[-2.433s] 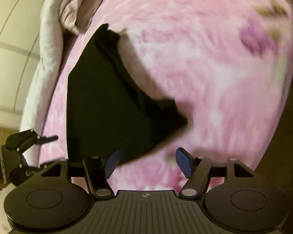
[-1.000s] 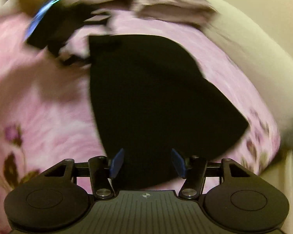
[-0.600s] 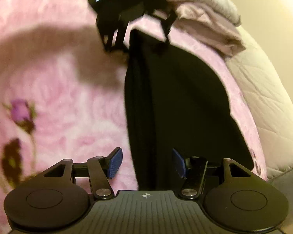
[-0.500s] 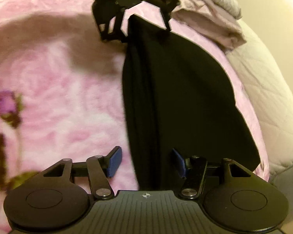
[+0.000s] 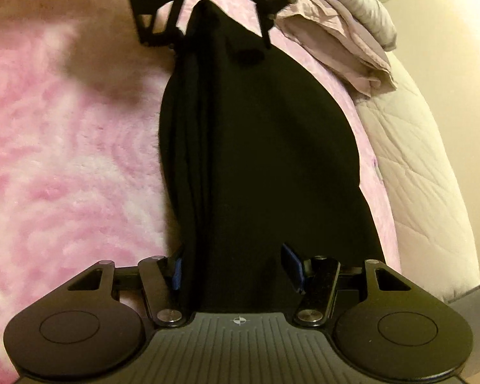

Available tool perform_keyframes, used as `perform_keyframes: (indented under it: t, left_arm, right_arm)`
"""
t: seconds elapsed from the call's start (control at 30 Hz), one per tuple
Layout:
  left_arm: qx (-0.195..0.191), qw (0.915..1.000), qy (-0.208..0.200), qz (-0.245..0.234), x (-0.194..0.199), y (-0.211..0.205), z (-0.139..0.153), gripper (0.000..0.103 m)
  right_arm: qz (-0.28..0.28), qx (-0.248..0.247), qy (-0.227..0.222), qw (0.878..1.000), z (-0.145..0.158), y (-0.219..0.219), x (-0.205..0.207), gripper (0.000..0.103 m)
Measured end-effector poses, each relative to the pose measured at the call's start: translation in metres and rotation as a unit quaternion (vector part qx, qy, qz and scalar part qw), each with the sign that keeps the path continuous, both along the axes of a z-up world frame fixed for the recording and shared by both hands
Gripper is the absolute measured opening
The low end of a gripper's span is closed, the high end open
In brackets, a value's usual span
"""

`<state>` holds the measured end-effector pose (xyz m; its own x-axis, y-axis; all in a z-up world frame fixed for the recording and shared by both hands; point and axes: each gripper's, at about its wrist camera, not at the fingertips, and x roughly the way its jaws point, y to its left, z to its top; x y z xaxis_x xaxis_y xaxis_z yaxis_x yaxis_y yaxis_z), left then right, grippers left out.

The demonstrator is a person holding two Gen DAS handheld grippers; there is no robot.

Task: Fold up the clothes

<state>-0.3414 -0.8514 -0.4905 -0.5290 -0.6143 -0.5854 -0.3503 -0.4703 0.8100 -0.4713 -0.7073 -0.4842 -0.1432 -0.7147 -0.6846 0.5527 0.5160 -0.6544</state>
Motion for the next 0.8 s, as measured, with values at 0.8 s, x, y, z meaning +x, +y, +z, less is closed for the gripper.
perform_keyframes:
  t: [0.8]
  left_arm:
    - [0.140,0.9678,0.030,0.207,-0.089,-0.018,0.221,0.019]
  right_arm:
    - [0.116,0.042,-0.003,0.992,0.239,-0.101,-0.127,0.014]
